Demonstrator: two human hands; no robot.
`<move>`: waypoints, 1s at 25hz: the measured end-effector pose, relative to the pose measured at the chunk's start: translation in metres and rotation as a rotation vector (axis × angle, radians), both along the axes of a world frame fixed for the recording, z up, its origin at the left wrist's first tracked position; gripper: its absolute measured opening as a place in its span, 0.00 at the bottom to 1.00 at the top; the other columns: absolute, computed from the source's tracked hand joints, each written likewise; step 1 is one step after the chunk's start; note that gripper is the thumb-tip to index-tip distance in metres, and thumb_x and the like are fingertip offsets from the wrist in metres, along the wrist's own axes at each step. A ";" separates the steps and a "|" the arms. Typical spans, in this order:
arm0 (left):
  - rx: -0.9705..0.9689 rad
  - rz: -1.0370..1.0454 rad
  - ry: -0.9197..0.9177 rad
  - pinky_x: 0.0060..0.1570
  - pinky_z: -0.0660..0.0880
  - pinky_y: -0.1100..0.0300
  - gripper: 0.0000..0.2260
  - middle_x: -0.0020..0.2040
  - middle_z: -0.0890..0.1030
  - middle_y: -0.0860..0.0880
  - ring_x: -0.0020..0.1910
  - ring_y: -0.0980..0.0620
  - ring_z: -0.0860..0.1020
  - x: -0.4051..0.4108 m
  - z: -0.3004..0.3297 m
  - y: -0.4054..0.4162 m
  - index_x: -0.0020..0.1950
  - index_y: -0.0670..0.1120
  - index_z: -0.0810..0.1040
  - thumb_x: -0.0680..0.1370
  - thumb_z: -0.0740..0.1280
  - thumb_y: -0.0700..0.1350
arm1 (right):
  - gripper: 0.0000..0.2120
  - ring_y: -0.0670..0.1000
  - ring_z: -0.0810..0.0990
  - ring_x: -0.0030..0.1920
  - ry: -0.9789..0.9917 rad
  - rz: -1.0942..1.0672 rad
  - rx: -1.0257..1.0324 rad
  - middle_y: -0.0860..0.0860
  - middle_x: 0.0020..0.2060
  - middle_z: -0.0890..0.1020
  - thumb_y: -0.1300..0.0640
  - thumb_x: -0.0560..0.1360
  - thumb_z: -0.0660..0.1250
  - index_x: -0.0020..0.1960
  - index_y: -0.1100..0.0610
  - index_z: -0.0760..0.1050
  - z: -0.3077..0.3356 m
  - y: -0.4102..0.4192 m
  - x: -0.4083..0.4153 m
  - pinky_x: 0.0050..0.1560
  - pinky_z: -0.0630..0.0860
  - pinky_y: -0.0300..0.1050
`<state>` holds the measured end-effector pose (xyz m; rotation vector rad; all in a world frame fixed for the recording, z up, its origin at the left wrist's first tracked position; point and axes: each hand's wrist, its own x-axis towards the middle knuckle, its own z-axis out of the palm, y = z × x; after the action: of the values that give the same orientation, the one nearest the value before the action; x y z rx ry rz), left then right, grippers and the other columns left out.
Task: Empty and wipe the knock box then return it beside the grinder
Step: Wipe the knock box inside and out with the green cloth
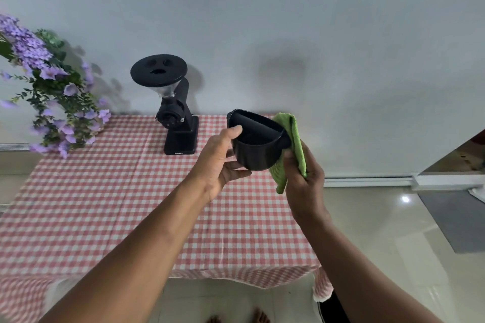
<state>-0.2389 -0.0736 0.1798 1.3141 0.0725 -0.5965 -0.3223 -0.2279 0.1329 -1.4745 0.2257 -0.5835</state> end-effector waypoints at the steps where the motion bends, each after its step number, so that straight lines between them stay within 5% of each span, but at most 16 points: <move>1: 0.026 0.003 -0.014 0.64 0.80 0.34 0.09 0.50 0.85 0.44 0.49 0.42 0.86 0.002 0.003 0.000 0.56 0.50 0.81 0.85 0.66 0.54 | 0.14 0.46 0.80 0.45 0.003 0.008 0.009 0.46 0.48 0.85 0.60 0.86 0.62 0.69 0.53 0.79 0.001 -0.001 -0.001 0.41 0.79 0.42; 5: 0.165 -0.073 -0.095 0.65 0.81 0.42 0.10 0.52 0.86 0.48 0.52 0.44 0.87 0.005 -0.002 0.000 0.60 0.54 0.81 0.86 0.64 0.56 | 0.13 0.49 0.79 0.45 0.017 0.017 0.013 0.59 0.50 0.83 0.60 0.87 0.61 0.68 0.54 0.79 -0.001 -0.005 -0.002 0.38 0.78 0.41; 8: 0.296 -0.102 -0.209 0.64 0.83 0.42 0.16 0.57 0.87 0.49 0.55 0.45 0.88 0.006 -0.008 -0.002 0.66 0.53 0.81 0.85 0.63 0.59 | 0.13 0.47 0.79 0.46 0.042 0.005 0.033 0.58 0.50 0.84 0.59 0.87 0.61 0.68 0.53 0.79 -0.005 -0.011 -0.003 0.38 0.79 0.41; 12: 0.451 -0.063 -0.386 0.53 0.87 0.45 0.19 0.51 0.90 0.48 0.47 0.47 0.90 0.010 -0.005 -0.005 0.58 0.49 0.86 0.85 0.63 0.60 | 0.14 0.48 0.82 0.49 0.058 -0.005 0.067 0.58 0.55 0.84 0.57 0.87 0.61 0.70 0.54 0.79 -0.012 -0.013 -0.005 0.43 0.80 0.46; 18: 0.488 -0.026 -0.331 0.48 0.88 0.44 0.12 0.47 0.90 0.45 0.42 0.47 0.91 0.008 -0.008 -0.013 0.60 0.43 0.82 0.85 0.64 0.50 | 0.14 0.48 0.84 0.57 0.063 0.032 -0.017 0.45 0.54 0.86 0.55 0.87 0.61 0.69 0.53 0.79 -0.007 -0.029 0.002 0.55 0.81 0.47; 25: 0.576 0.032 -0.376 0.41 0.89 0.46 0.09 0.47 0.89 0.44 0.38 0.48 0.90 -0.006 -0.019 -0.033 0.56 0.42 0.81 0.84 0.68 0.48 | 0.12 0.49 0.84 0.52 0.126 -0.213 0.073 0.51 0.52 0.86 0.55 0.87 0.62 0.65 0.54 0.81 -0.019 -0.030 0.005 0.51 0.81 0.49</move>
<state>-0.2451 -0.1068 0.1607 1.9618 -0.0489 -0.2964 -0.3172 -0.2575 0.1137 -1.4274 0.5026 -0.6462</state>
